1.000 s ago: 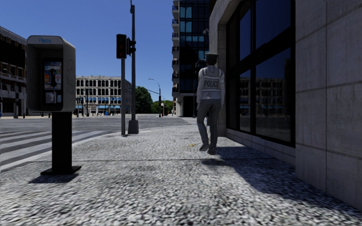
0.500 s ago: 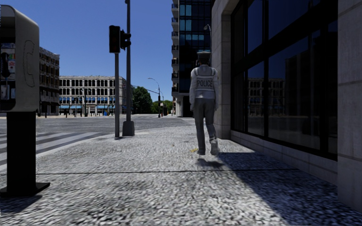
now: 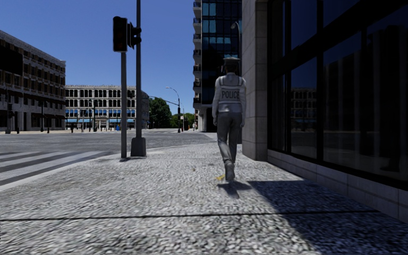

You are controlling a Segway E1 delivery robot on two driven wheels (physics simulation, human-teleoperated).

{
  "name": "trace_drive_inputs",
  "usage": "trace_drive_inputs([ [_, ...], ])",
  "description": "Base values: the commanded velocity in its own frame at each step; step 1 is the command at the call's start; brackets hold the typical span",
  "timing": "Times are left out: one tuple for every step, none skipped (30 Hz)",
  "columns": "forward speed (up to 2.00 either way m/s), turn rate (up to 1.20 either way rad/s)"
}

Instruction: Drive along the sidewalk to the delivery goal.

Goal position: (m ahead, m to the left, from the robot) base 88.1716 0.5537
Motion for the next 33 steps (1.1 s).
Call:
trace_drive_inputs([
  [1.26,0.0],
  [1.26,0.0],
  [1.27,0.0],
  [1.27,0.0],
  [1.27,0.0],
  [1.27,0.0],
  [1.28,0.0],
  [1.28,0.0],
  [1.28,0.0],
  [1.28,0.0],
  [1.28,0.0],
  [1.28,0.0],
  [1.28,0.0],
  [1.28,0.0],
  [1.28,0.0],
  [1.28,0.0],
  [1.27,0.0],
  [1.27,0.0],
  [1.27,0.0],
  [1.27,0.0],
  [1.27,0.0],
  [1.27,0.0],
  [1.26,0.0],
  [1.26,0.0],
  [1.26,0.0],
  [1.26,0.0],
  [1.26,0.0],
  [1.26,0.0],
  [1.26,0.0],
  [1.26,0.0],
  [1.26,0.0],
  [1.26,0.0],
  [1.26,0.0],
])
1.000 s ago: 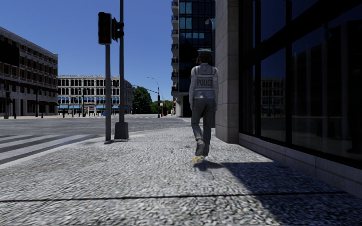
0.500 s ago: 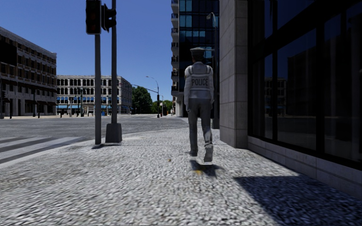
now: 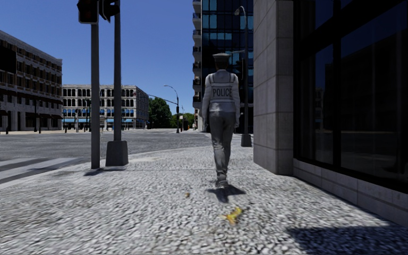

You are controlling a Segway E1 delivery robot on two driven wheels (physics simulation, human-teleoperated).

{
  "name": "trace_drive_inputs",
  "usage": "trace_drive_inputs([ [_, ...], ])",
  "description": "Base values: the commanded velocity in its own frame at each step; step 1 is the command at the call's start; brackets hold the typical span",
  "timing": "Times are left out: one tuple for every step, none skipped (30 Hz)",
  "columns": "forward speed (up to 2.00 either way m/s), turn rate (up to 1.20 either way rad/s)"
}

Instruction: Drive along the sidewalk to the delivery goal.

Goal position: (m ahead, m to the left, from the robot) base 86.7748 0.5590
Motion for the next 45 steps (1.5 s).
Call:
trace_drive_inputs([
  [1.26,0.0],
  [1.25,0.0],
  [1.25,0.0],
  [1.23,0.0],
  [1.21,0.0],
  [1.16,0.0],
  [1.16,0.0],
  [1.13,0.0],
  [1.12,0.0],
  [1.08,0.0],
  [1.08,0.0],
  [1.06,0.0],
  [0.97,0.0],
  [0.9,0.0],
  [0.88,0.0],
  [0.88,0.0],
  [0.87,0.0],
  [0.87,0.0],
  [0.86,0.0],
  [0.86,0.0],
  [0.86,0.0],
  [0.85,0.0],
  [0.85,0.0],
  [0.84,0.0],
  [0.84,0.0],
  [0.84,0.0],
  [0.84,0.0],
  [0.84,0.0],
  [0.84,0.0],
  [0.84,0.0],
  [0.83,0.0],
  [0.83,0.0],
  [0.83,0.0],
  [0.83,0.0],
  [0.83,0.0],
  [0.84,0.0],
  [0.85,0.0],
  [0.85,0.0],
  [0.85,0.0],
  [0.85,0.0],
  [0.85,0.0],
  [0.84,0.0],
  [0.84,0.0],
  [0.84,0.0],
  [0.83,0.0],
])
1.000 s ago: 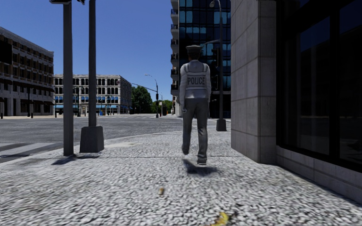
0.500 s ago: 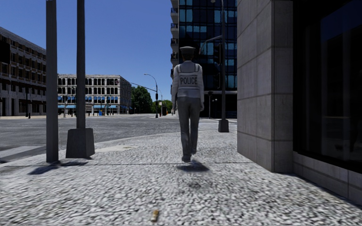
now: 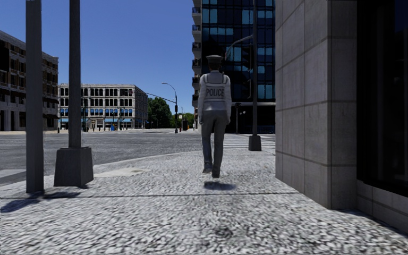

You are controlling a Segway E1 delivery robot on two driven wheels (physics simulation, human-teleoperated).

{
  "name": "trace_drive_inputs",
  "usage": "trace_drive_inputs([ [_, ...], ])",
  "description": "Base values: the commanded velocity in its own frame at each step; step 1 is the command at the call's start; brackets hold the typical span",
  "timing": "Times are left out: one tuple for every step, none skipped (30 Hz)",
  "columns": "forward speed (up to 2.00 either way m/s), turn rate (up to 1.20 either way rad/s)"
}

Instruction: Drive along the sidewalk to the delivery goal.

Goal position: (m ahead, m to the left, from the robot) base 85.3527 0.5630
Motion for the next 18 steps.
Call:
trace_drive_inputs([
  [0.84,0.0],
  [0.84,0.0],
  [0.87,0.0],
  [0.89,0.0],
  [0.9,0.0],
  [0.9,0.0],
  [0.91,0.0],
  [0.99,0.0],
  [0.99,0.0],
  [1.0,0.0],
  [1.0,0.0],
  [1.0,0.0],
  [0.99,0.0],
  [0.99,0.0],
  [0.99,0.0],
  [1.0,0.0],
  [1.01,0.0],
  [1.01,0.0],
])
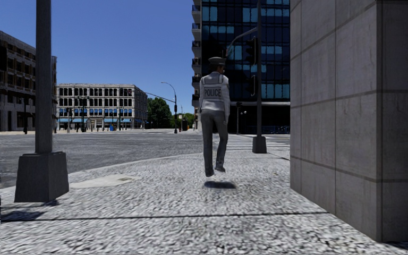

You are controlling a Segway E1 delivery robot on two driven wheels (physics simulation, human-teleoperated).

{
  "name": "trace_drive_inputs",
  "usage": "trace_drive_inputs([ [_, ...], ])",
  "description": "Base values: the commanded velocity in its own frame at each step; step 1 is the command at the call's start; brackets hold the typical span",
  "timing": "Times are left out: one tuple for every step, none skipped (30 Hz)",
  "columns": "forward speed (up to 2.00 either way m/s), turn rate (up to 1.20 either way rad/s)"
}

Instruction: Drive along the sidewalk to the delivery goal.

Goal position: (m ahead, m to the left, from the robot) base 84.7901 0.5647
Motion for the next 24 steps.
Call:
trace_drive_inputs([
  [1.01,0.0],
  [1.01,0.0],
  [1.01,0.0],
  [1.01,0.0],
  [1.01,0.0],
  [1.01,0.0],
  [1.01,0.0],
  [1.01,0.0],
  [1.01,0.0],
  [1.01,0.0],
  [0.98,0.0],
  [0.98,0.0],
  [0.98,0.0],
  [0.97,0.0],
  [0.97,0.0],
  [0.97,0.0],
  [0.97,0.0],
  [0.98,0.0],
  [0.98,0.0],
  [0.98,0.0],
  [0.98,0.0],
  [0.98,0.0],
  [0.98,0.0],
  [0.98,0.0],
])
